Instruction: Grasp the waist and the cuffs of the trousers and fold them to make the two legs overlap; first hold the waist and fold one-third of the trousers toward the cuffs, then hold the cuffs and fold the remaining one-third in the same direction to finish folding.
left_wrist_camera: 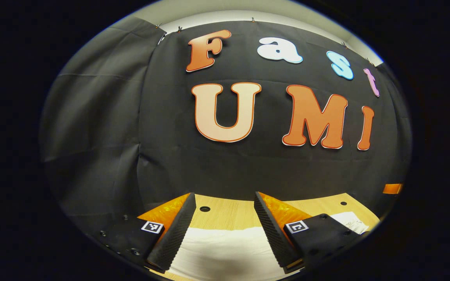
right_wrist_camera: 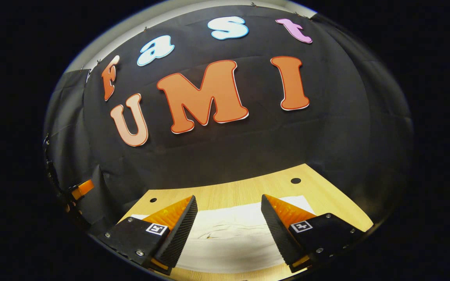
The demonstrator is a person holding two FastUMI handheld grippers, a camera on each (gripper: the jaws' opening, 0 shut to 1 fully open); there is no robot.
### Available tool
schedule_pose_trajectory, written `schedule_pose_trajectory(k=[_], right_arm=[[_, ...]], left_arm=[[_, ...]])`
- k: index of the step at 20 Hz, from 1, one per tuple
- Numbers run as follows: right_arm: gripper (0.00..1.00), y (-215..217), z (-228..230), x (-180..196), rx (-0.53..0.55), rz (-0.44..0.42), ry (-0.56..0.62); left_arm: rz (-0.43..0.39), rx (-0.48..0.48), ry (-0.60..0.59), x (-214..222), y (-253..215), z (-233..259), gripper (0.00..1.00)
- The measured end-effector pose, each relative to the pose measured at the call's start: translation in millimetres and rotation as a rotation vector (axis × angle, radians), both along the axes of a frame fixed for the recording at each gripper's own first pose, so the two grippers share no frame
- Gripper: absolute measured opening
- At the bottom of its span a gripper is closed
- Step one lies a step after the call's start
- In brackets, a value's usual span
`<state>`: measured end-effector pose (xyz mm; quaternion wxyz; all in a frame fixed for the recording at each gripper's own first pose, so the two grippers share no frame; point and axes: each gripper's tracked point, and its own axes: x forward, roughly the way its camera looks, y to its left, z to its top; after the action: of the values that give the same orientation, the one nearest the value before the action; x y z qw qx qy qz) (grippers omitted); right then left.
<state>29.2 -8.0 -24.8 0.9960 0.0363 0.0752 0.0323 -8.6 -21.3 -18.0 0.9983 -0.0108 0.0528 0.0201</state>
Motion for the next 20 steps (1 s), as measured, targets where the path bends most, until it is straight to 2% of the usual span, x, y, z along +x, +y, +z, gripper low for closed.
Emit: schedule_pose_trajectory(k=[5,9,13,16,20], right_arm=[[0.98,-28.2,-28.1,-2.3,0.072,-0.077,0.112],[0.98,-47.0,-59.0,-5.8,0.265,-0.131,0.235],[0.98,-77.7,-93.1,-13.4,0.347,-0.2,0.325],[0.98,-87.6,-127.4,-20.3,0.533,-0.246,0.437],[0.99,-112.5,-172.6,-32.5,0.632,-0.329,0.537]], left_arm=[[0.002,-0.004,0.0,-6.5,-2.7,-0.1,0.98],[0.013,0.013,0.007,-11.8,-1.1,-4.7,0.98],[0.028,0.025,0.027,-16.3,3.1,-12.3,0.98],[0.039,0.036,0.038,-17.8,6.0,-18.5,0.98],[0.052,0.038,0.056,-18.5,9.3,-24.5,0.99]])
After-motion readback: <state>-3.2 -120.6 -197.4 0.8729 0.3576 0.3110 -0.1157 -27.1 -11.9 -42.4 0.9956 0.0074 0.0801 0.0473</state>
